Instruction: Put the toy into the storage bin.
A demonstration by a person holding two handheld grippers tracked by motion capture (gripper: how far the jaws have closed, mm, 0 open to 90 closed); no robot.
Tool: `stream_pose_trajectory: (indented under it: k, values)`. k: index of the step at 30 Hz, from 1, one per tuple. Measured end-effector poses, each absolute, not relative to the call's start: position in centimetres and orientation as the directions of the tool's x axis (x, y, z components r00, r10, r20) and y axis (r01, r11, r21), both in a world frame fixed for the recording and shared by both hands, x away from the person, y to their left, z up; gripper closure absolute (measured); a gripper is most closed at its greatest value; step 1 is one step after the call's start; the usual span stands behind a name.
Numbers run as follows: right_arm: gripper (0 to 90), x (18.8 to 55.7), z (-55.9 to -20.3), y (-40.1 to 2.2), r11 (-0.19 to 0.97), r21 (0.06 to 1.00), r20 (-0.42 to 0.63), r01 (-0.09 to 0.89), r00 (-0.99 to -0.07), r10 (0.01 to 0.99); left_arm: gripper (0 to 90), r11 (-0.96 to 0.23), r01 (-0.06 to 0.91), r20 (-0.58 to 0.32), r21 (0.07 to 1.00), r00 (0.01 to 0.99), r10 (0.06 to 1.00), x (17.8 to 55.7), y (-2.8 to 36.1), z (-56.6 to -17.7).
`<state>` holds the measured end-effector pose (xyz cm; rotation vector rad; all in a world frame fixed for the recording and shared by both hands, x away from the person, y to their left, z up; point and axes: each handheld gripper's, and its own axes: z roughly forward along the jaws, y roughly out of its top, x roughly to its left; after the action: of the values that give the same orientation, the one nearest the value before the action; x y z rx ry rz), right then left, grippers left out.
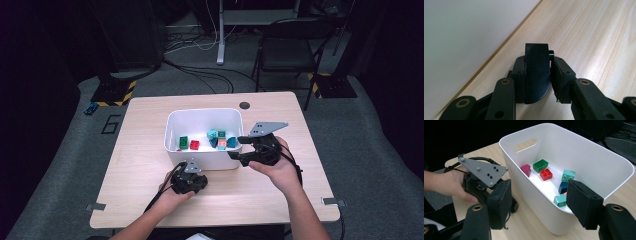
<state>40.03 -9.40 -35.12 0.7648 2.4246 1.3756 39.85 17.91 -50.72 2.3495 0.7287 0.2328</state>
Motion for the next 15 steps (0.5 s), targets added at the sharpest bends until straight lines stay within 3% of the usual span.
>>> stream_pose_trajectory:
  k: [15]
  values:
    - [36.6, 40.1, -35.2, -9.3, 0.419, 0.85, 0.04, 0.32, -0.832, 0.554, 66.5, -0.615, 0.451, -0.037, 0.647, 0.824, 0.565, 39.2, 18.6, -48.8]
